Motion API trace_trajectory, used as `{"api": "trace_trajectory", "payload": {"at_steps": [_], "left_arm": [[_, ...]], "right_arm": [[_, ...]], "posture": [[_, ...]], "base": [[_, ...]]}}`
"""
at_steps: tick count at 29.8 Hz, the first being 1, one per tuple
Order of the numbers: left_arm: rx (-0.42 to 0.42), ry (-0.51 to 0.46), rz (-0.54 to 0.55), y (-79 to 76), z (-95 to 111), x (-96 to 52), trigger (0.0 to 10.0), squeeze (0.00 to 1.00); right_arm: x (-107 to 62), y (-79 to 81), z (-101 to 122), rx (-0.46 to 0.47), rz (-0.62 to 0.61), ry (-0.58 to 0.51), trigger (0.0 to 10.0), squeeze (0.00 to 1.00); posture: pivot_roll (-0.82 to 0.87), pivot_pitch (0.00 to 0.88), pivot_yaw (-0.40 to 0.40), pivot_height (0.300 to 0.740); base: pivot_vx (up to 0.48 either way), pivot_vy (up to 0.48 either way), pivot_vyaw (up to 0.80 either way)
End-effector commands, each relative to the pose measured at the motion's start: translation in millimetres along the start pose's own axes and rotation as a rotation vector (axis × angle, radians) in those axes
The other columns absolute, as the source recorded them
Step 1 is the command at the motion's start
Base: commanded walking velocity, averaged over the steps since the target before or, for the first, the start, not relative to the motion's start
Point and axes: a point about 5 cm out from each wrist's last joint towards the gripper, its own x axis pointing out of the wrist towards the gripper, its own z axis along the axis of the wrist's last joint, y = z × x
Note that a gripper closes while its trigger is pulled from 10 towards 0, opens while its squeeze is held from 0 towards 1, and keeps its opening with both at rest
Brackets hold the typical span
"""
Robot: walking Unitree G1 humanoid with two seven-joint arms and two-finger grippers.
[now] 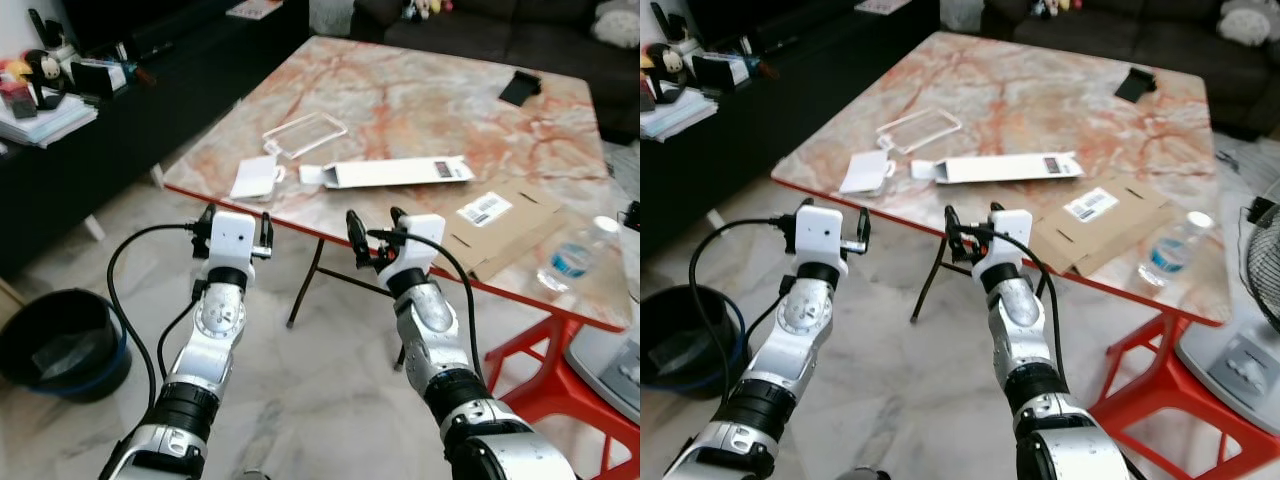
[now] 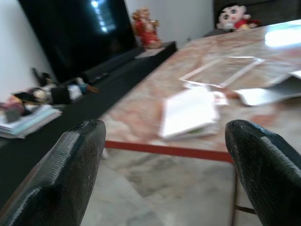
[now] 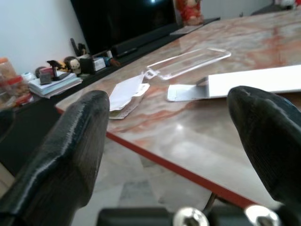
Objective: Picking trash to rubbish bin
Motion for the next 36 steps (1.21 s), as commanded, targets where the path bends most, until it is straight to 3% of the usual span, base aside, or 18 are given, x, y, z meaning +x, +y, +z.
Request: {"api": "trace_trajectory", "payload": {"at_steps": [1, 7, 21, 27, 36], "left_arm": [[-0.009, 0.0, -0.024, -9.5, 1.6, -0.8, 10.0, 0.0], [-0.013, 0.005, -0.033, -11.3, 0.7, -0.4, 10.0, 0.0], [-0.015, 0.01, -0.022, -10.3, -0.3, -0.3, 10.0, 0.0], [-0.016, 0.009, -0.015, -9.1, -0.1, -0.3, 10.0, 0.0], [-0.012, 0.018, -0.012, -8.3, -2.5, -1.7, 10.0, 0.0]], "right_arm": [[-1.1, -10.1, 1.8, -0.002, -0.031, 0.004, 10.0, 0.0], [1.0, -10.3, 1.9, 0.025, -0.038, 0.018, 10.0, 0.0], [1.0, -10.9, 2.8, 0.022, -0.031, 0.016, 10.0, 0.0], [1.8, -7.2, 5.9, -0.032, 0.003, -0.002, 10.0, 0.0], [2.0, -7.9, 6.4, 0.008, -0.011, -0.008, 10.0, 0.0]], "posture": [[0.11, 0.092, -0.014, 0.74], [0.1, 0.102, -0.019, 0.74], [0.1, 0.11, -0.032, 0.74], [0.1, 0.111, -0.036, 0.74], [0.1, 0.119, -0.037, 0.74]], "base": [[0.289, 0.0, 0.0], [0.289, 0.0, -0.51], [0.288, 0.0, 0.0], [0.287, 0.0, 0.0], [0.287, 0.0, 0.27]]}}
